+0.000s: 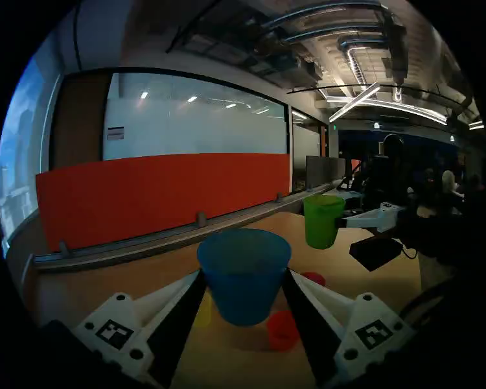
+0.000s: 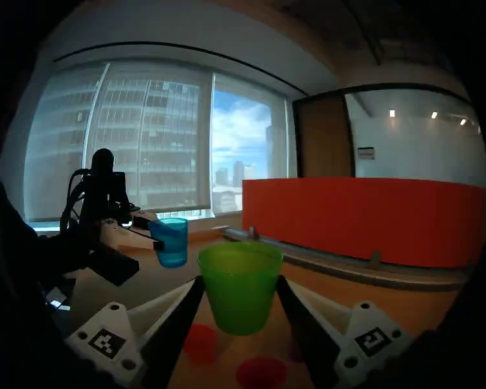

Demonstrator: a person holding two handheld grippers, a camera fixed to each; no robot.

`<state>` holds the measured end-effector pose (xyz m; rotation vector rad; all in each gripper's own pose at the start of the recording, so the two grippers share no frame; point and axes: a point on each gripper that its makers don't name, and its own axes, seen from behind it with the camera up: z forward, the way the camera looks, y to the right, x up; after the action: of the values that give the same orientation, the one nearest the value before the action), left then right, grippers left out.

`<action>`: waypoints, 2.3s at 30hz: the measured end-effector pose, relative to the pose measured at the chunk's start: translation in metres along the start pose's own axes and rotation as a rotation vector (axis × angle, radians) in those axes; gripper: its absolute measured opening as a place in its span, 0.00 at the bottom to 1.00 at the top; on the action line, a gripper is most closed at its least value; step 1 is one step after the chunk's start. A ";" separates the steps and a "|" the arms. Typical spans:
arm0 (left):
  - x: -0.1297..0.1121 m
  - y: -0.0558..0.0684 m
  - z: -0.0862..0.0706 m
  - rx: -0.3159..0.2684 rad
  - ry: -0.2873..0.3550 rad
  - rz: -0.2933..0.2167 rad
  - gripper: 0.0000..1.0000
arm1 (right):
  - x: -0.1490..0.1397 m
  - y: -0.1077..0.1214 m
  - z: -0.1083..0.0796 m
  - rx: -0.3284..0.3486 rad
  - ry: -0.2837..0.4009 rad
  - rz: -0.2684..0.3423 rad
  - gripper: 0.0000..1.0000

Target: Pour water

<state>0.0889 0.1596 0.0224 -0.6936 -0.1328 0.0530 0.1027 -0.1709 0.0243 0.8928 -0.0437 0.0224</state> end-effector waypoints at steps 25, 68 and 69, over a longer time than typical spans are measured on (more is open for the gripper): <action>0.034 0.008 0.006 0.000 0.038 0.155 0.81 | -0.015 -0.015 0.006 0.040 -0.013 0.009 0.85; 0.082 0.015 0.024 0.079 0.035 0.509 0.81 | -0.032 -0.042 0.028 0.120 -0.014 0.021 0.85; 0.083 0.015 0.025 0.081 0.035 0.515 0.81 | -0.032 -0.043 0.028 0.122 -0.014 0.021 0.85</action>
<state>0.1675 0.1942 0.0403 -0.6328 0.0839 0.5365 0.0719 -0.2195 0.0072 1.0143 -0.0657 0.0386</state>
